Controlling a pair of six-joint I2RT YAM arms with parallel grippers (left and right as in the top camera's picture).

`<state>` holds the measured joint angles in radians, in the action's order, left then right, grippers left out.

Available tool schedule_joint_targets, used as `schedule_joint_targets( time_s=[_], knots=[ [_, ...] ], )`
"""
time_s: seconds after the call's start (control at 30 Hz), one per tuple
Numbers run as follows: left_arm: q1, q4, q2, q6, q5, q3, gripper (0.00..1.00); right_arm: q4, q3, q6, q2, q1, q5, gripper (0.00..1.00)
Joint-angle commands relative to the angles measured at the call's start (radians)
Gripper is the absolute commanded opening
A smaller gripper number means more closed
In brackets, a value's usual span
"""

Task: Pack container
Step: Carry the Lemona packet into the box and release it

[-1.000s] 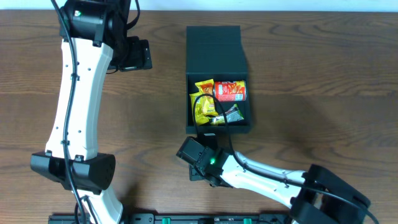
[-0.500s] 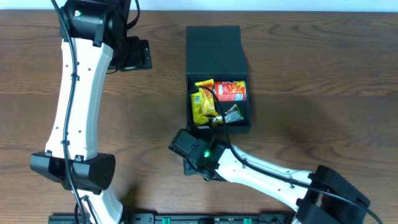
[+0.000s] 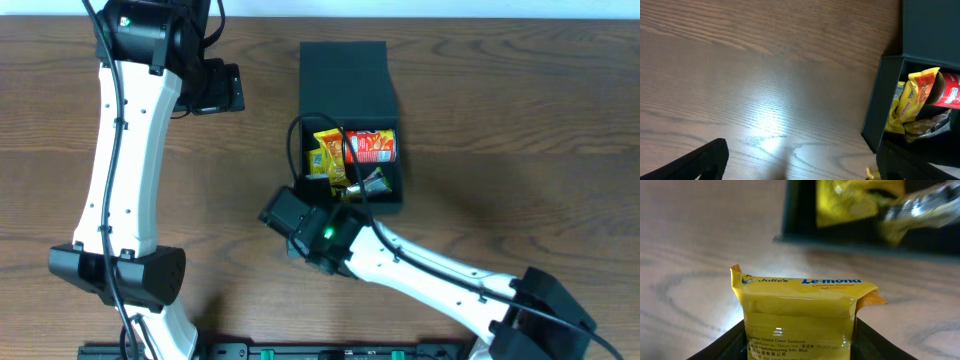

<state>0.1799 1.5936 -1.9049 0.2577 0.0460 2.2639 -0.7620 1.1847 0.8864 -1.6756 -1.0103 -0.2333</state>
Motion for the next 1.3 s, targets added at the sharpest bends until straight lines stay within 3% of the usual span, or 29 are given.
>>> schedule_joint_targets(
  time_s=[0.0,0.23,0.83,1.27],
  knots=[
    [0.000,0.005,-0.004,-0.011,0.018,-0.004,0.95,-0.001,0.037,-0.013,-0.002,0.046,-0.055,0.57],
    [0.000,0.005,-0.004,-0.011,0.017,-0.004,0.96,0.021,0.045,-0.048,-0.002,0.149,-0.067,0.56],
    [0.000,0.005,-0.004,-0.006,0.016,-0.005,0.95,0.043,0.045,-0.328,-0.003,0.404,-0.092,0.56],
    [0.000,-0.002,-0.004,0.039,0.013,-0.005,0.96,-0.032,0.043,-0.335,-0.012,0.503,0.037,0.59]
  ],
)
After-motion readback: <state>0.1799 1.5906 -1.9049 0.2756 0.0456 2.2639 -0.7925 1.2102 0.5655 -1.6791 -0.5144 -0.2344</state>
